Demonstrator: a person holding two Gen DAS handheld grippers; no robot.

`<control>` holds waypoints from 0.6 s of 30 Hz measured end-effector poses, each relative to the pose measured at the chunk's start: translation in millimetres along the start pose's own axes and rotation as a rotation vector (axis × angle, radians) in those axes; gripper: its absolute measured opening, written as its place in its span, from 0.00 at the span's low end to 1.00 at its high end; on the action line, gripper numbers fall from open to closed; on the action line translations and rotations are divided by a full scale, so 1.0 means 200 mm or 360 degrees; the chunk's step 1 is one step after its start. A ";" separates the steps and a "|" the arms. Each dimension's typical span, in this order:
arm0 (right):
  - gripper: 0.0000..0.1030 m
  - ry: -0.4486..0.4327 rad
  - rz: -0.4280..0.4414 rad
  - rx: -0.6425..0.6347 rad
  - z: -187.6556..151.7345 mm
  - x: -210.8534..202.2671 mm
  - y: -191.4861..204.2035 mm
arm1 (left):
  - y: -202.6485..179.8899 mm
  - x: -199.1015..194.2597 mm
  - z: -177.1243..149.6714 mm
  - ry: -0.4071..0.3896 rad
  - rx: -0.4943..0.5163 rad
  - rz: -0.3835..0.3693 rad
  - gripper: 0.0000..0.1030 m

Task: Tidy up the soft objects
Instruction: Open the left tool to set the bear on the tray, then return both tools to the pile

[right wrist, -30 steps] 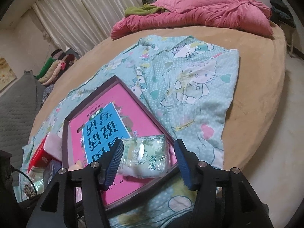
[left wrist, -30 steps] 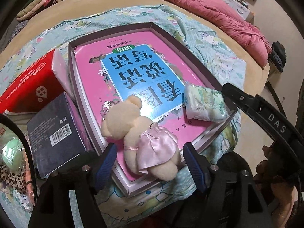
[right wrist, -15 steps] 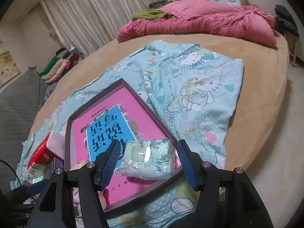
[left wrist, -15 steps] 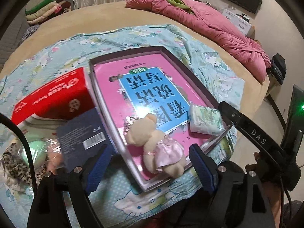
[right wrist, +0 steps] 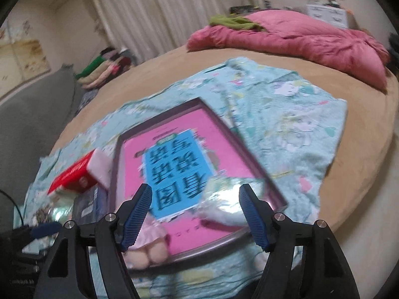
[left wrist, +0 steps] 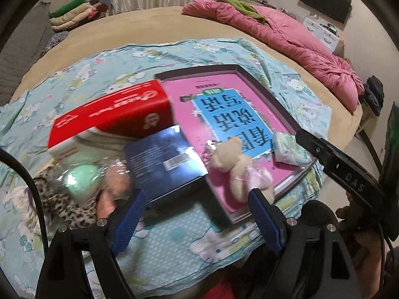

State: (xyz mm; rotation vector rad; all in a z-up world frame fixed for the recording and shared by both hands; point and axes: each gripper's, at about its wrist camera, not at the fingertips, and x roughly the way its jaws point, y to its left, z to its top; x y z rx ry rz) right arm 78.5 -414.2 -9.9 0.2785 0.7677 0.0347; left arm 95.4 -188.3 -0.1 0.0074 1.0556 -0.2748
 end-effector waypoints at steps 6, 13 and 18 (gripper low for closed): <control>0.72 -0.0042 -0.0033 -0.0203 -0.01 -0.05 0.16 | 0.08 -0.07 -0.02 -0.0052 -0.0031 0.0026 0.83; 0.74 -0.0258 -0.0084 -0.0365 0.03 -0.22 0.34 | 0.17 -0.17 -0.04 -0.0130 -0.0071 0.0045 0.85; 0.74 -0.0359 -0.0074 -0.0491 0.05 -0.32 0.47 | 0.23 -0.23 -0.04 -0.0176 -0.0094 0.0065 0.85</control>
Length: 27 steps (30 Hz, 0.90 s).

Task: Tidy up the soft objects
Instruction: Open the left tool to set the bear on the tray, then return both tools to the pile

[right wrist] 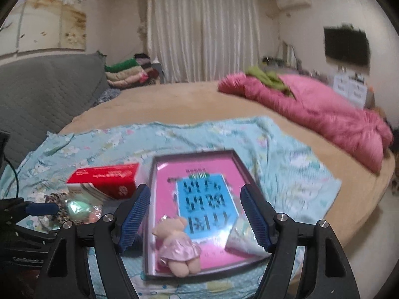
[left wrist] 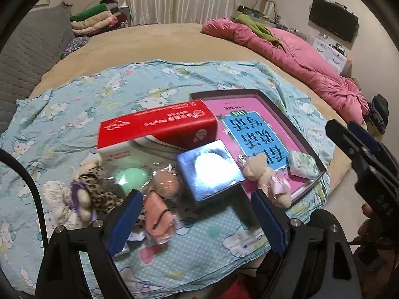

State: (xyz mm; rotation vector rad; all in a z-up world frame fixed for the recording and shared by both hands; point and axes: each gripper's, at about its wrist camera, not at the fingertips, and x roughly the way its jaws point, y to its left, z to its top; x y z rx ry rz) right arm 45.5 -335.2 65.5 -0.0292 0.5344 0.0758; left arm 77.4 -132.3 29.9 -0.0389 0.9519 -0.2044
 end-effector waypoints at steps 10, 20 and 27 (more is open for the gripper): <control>0.74 -0.0058 0.0098 -0.0097 0.10 -0.10 0.18 | 0.25 -0.14 0.00 -0.0053 -0.0134 0.0075 0.85; 0.74 0.0023 0.0249 -0.0091 0.11 -0.10 0.34 | 0.60 -0.28 -0.02 -0.0109 -0.0331 0.0201 0.85; 0.74 0.0078 0.0326 -0.0140 0.07 -0.07 0.46 | 0.80 -0.31 -0.06 -0.0109 -0.0449 0.0269 0.85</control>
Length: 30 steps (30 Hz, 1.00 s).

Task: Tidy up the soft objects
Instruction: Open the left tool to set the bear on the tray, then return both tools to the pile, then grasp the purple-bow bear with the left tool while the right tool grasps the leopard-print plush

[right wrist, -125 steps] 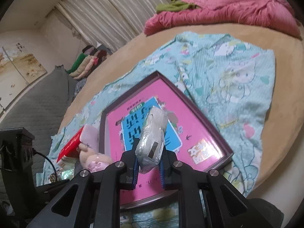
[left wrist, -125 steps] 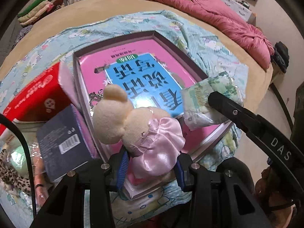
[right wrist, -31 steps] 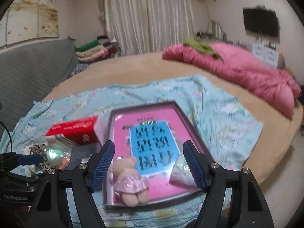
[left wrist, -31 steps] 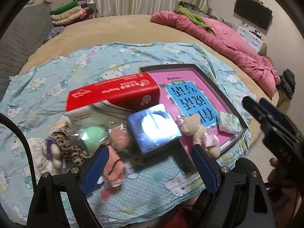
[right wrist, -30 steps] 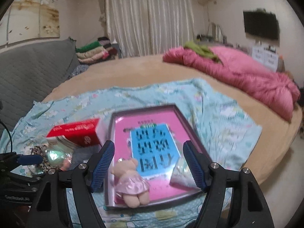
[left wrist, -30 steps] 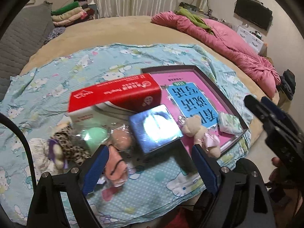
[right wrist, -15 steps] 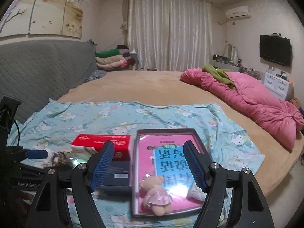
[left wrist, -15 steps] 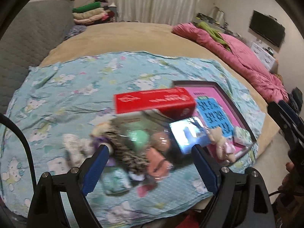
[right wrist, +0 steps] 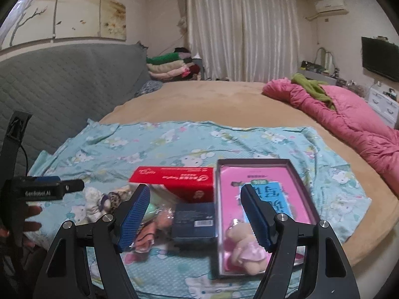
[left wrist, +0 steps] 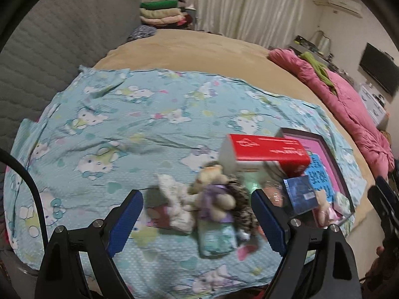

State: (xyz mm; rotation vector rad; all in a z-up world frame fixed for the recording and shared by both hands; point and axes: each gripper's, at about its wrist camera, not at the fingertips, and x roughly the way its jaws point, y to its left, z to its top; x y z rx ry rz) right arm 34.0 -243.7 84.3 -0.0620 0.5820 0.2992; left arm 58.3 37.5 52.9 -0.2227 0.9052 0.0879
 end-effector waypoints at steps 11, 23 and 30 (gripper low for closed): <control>0.74 0.0088 0.0099 -0.0105 -0.06 0.11 0.15 | 0.22 0.07 -0.03 0.0035 -0.0104 0.0078 0.86; 0.74 0.0177 0.0169 -0.0253 -0.14 0.27 0.34 | 0.28 0.19 -0.09 0.0078 -0.0131 0.0008 0.85; 0.74 0.0244 0.0140 -0.0239 -0.19 0.35 0.31 | 0.10 0.23 -0.11 0.0060 0.0012 -0.0121 0.85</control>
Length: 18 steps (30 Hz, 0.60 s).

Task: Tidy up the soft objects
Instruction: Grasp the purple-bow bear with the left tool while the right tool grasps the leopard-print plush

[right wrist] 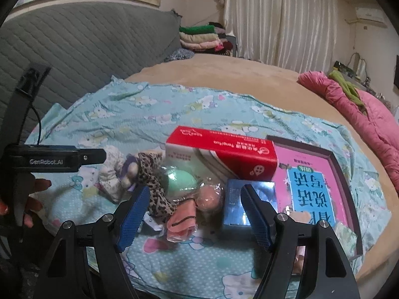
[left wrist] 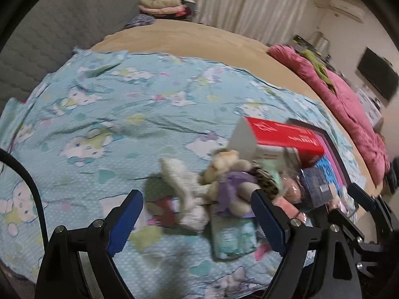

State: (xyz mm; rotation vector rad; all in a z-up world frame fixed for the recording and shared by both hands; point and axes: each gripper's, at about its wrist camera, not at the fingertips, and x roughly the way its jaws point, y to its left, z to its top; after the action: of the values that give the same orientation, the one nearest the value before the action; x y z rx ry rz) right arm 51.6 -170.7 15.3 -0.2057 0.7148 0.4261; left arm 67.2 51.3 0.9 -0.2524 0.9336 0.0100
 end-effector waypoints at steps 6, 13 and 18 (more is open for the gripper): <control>0.74 0.0027 -0.0013 0.0032 -0.03 0.04 -0.05 | -0.10 0.06 0.00 0.0025 0.0105 -0.0034 0.85; 0.74 0.0060 -0.0024 0.0047 -0.06 0.07 -0.08 | -0.11 0.14 0.01 0.0092 0.0104 -0.0074 0.72; 0.74 0.0075 -0.0023 0.0069 -0.06 0.10 -0.09 | -0.13 0.17 0.01 0.0105 0.0129 -0.0087 0.71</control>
State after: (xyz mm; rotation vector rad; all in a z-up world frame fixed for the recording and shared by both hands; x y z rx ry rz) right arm 65.7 -185.8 -6.5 -0.1807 0.7677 0.3925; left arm 92.4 22.7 -19.2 -0.2044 0.9903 -0.0870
